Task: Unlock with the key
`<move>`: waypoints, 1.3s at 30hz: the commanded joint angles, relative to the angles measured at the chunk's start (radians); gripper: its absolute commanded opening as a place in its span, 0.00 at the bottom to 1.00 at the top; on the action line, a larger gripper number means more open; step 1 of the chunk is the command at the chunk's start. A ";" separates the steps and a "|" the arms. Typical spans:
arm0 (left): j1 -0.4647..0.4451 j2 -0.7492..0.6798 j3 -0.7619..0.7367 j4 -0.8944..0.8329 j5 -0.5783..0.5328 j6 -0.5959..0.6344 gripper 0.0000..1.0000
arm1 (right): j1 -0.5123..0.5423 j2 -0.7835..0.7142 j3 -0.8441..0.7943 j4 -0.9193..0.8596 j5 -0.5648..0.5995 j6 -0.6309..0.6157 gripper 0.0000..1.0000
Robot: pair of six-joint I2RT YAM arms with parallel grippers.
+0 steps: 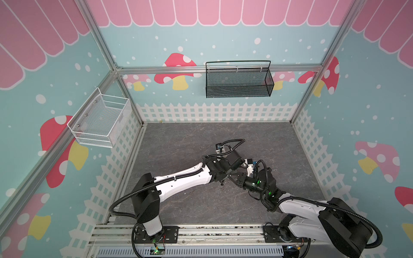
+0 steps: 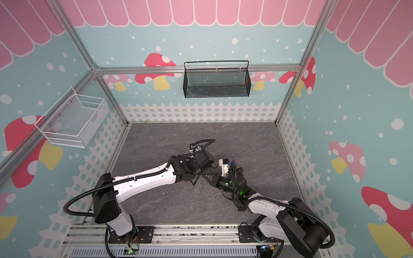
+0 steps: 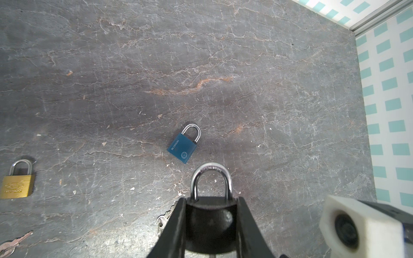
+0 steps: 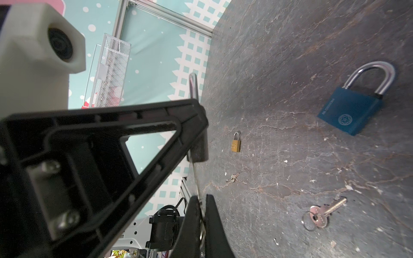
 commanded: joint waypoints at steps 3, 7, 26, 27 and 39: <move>-0.006 -0.031 -0.002 0.005 -0.011 -0.007 0.00 | 0.008 0.000 0.011 -0.013 0.040 0.008 0.00; -0.009 -0.025 0.004 0.006 -0.008 -0.003 0.00 | 0.007 -0.011 0.013 -0.002 0.050 0.005 0.00; -0.021 -0.021 0.006 0.005 -0.006 -0.026 0.00 | 0.008 -0.030 0.049 -0.007 0.064 -0.006 0.00; -0.022 -0.019 0.008 0.006 -0.004 -0.027 0.00 | 0.008 -0.025 0.054 -0.005 0.061 -0.008 0.00; -0.030 -0.011 0.016 0.018 0.006 -0.034 0.00 | 0.009 -0.007 0.088 0.002 0.062 -0.018 0.00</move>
